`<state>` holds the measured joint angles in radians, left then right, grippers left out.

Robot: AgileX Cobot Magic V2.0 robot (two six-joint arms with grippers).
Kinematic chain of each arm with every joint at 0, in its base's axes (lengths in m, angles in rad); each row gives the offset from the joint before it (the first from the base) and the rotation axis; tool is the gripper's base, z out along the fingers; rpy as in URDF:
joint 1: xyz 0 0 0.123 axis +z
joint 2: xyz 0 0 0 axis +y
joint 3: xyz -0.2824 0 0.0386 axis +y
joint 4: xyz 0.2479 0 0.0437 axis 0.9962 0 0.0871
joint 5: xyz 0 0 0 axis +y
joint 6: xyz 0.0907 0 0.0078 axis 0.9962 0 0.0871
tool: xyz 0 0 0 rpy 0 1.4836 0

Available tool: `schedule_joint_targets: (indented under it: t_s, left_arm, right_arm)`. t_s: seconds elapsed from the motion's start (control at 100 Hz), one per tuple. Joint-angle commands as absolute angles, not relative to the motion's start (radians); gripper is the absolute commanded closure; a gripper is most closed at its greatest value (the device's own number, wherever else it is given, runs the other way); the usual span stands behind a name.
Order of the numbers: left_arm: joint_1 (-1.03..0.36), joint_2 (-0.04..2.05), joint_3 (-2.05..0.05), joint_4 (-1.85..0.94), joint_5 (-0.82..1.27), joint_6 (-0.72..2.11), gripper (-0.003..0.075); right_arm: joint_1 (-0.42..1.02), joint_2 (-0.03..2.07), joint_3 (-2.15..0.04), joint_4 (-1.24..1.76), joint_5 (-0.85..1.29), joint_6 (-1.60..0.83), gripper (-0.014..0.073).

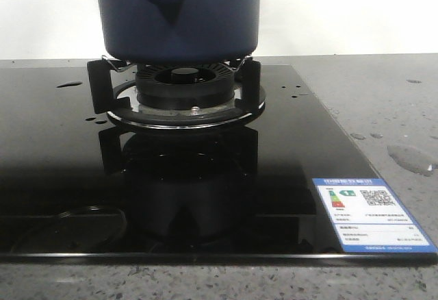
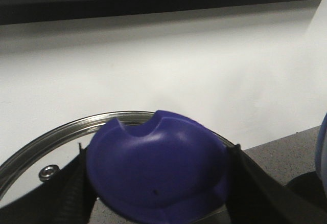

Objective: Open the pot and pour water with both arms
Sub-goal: 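Tilt the blue bowl with the right gripper to pour water into the pot, then turn the bowl upright and carry it back down to the counter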

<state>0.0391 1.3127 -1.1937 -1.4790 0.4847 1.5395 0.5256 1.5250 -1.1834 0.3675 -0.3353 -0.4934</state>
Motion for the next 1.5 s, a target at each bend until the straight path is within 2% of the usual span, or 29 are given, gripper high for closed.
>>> schedule_joint_targets:
  t_s: [0.0,0.18,0.84,1.49]
  left_arm:
    - [0.042,1.279,-1.228,-1.544,0.485,1.530,0.0342]
    - [0.042,1.279,-1.228,-1.544,0.487,1.530,0.0342]
    - [0.042,1.279,-1.228,-1.544,0.487,1.530,0.0342]
    - [0.042,1.279,-1.228,-1.544,0.487,1.530,0.0342]
  right_arm:
    - [0.542,1.472,-1.182,0.329,-0.550,-0.479,0.0652]
    - [0.557,1.472,-1.177,0.320,-0.671,-0.479,0.0652]
    - [0.557,1.472,-1.177,0.244,-0.909,-0.479,0.0652]
    - [0.557,1.472,-1.177,0.243,-0.919,-0.479,0.0652]
